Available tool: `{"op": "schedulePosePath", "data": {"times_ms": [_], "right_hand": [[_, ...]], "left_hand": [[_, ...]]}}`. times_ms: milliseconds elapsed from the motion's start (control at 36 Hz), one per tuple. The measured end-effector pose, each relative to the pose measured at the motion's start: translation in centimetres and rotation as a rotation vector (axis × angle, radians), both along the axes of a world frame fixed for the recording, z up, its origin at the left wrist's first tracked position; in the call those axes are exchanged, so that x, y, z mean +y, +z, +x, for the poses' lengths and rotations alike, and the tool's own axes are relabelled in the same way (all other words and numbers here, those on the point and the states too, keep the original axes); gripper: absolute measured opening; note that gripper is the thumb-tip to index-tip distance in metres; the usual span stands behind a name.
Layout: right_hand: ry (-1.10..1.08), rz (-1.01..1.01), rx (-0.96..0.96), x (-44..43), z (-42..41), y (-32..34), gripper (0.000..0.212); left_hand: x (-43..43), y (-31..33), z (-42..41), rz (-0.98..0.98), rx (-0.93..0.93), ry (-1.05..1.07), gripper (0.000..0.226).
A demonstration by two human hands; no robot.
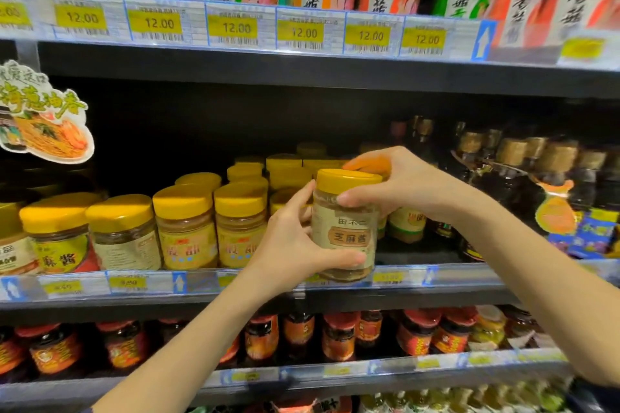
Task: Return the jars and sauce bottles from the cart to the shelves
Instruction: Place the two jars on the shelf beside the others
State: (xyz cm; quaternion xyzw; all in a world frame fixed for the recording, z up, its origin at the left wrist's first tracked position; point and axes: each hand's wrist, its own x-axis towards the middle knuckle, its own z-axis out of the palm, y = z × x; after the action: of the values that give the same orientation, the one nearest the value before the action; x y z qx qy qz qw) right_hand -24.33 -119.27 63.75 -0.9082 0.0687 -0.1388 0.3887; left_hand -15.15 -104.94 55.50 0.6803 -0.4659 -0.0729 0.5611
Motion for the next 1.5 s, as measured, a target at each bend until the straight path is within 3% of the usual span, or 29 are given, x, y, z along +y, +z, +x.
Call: {"op": "schedulePosePath", "data": {"times_ms": [139,333,472,611,778,917,1028,1083,1306,1500], "right_hand": [[-0.028,-0.042,-0.029,-0.5,0.2,0.5,0.089],[-0.004,-0.07,-0.083,-1.1,0.3,1.7,0.078],[-0.018,-0.056,-0.082,-2.1,0.6,2.2,0.089],[-0.07,-0.052,-0.081,-4.0,1.2,1.2,0.091],[-0.131,-0.038,-0.043,-6.0,2.3,-1.5,0.092],[-0.131,-0.004,0.031,-6.8,3.2,-3.9,0.08],[-0.155,-0.013,0.05,-6.2,3.6,-5.2,0.105],[-0.15,0.001,0.033,-6.1,3.8,-5.8,0.118],[-0.127,-0.033,-0.004,-6.1,4.1,-6.4,0.116],[-0.136,-0.051,-0.023,-5.5,4.6,-6.6,0.096]], "left_hand": [[-0.7,0.4,0.2,-0.013,-0.067,-0.024,0.079],[-0.7,1.4,0.4,0.011,-0.19,-0.041,0.082],[0.5,0.6,1.0,0.081,-0.188,0.006,0.104],[3.3,-2.0,2.6,0.222,-0.411,0.165,0.094],[6.8,-4.8,4.2,0.335,-0.544,0.288,0.073],[8.8,-6.2,5.3,0.45,-0.752,0.367,0.063],[9.1,-6.3,5.3,0.482,-0.839,0.39,0.061],[9.0,-6.3,5.2,0.488,-0.847,0.393,0.062],[9.1,-6.3,5.1,0.495,-0.83,0.389,0.06],[9.3,-6.5,5.1,0.513,-0.812,0.373,0.054]]}}
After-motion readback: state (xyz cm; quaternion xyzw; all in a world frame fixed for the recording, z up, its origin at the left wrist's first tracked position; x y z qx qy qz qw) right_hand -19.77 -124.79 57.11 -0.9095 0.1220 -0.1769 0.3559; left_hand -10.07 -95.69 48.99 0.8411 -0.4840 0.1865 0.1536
